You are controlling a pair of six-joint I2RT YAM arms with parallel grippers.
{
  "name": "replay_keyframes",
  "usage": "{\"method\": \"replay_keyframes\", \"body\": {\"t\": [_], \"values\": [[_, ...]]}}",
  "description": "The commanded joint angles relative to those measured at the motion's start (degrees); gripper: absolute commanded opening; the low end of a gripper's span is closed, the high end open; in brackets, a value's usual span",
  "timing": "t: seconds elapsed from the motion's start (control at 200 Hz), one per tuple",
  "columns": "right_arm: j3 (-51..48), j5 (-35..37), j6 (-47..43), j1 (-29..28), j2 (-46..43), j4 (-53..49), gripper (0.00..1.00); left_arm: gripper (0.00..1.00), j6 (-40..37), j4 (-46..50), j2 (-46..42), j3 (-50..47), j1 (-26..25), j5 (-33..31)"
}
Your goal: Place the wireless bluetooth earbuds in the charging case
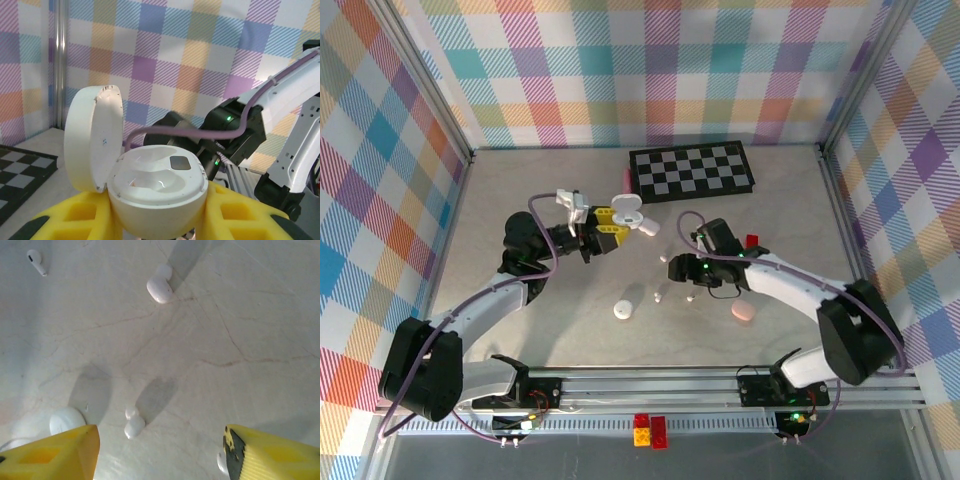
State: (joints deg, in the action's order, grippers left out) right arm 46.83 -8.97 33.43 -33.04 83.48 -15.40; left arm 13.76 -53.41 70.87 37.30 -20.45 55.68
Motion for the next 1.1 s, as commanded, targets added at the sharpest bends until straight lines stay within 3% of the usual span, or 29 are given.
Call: {"method": "replay_keyframes", "body": {"t": [0.0, 0.215, 0.61, 1.095], "values": [[4.05, 1.12, -3.19, -0.28, 3.44, 1.19, 0.65, 0.32, 2.54, -6.89, -0.33, -0.34, 1.69, 1.62], [11.98, 0.01, -7.01, 0.42, 12.84, 2.03, 0.66, 0.32, 2.85, -6.30, -1.56, -0.60, 3.35, 1.57], [32.05, -12.34, -19.71, 2.89, 32.54, -5.58, 0.68, 0.33, 1.31, -2.05, -5.01, -0.34, 3.66, 2.42], [33.90, -15.89, -25.29, 3.94, 36.62, -9.55, 0.66, 0.33, 1.54, -0.29, -6.54, -0.12, 3.66, 4.00]]}}
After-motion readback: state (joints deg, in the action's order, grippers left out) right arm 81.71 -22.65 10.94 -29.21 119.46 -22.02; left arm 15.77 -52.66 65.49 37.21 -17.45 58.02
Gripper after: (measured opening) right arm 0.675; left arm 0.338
